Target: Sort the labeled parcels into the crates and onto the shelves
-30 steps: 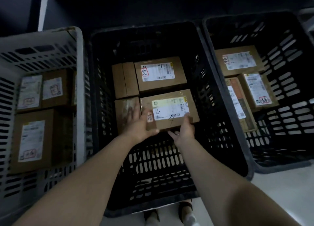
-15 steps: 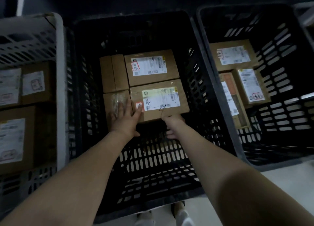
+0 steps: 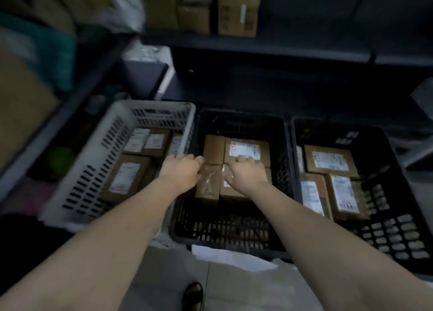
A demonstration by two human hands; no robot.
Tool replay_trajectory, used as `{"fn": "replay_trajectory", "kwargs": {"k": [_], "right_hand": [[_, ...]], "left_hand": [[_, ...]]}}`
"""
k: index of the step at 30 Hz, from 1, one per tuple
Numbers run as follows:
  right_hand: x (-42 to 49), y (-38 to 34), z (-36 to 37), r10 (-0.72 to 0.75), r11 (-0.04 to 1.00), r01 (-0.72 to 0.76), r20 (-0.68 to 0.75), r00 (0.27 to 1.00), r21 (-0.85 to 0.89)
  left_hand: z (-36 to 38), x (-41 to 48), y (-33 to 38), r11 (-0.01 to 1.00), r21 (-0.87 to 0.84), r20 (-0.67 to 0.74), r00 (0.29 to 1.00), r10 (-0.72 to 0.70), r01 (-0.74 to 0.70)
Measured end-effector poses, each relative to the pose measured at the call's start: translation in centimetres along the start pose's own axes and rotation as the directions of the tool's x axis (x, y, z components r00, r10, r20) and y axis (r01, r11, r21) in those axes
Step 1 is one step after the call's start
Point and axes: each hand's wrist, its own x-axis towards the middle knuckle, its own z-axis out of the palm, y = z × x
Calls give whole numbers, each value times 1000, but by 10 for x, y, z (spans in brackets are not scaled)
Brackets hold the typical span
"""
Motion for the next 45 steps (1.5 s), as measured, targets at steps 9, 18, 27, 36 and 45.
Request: {"fn": "replay_trajectory", "kwargs": {"k": [9, 18, 27, 36, 45], "right_hand": [[-115, -174, -159, -578, 811, 569, -345, 739, -141], [-303, -429, -247, -807, 320, 901, -582, 98, -292], [-457, -597, -248, -823, 140, 964, -567, -13, -226], [-407, -657, -278, -628, 254, 944, -706, 327, 211], [-323, -709, -323, -648, 261, 838, -557, 520, 479]], "left_hand": [[-120, -283, -85, 877, 48, -234, 859, -456, 479], [-197, -613, -130, 529, 8, -480, 467, -743, 849], [-186, -809, -169, 315, -117, -484, 223, -846, 942], [-189, -800, -239, 383, -477, -460, 146, -876, 792], [-230, -727, -315, 2, -998, -3, -19, -1000, 56]]}}
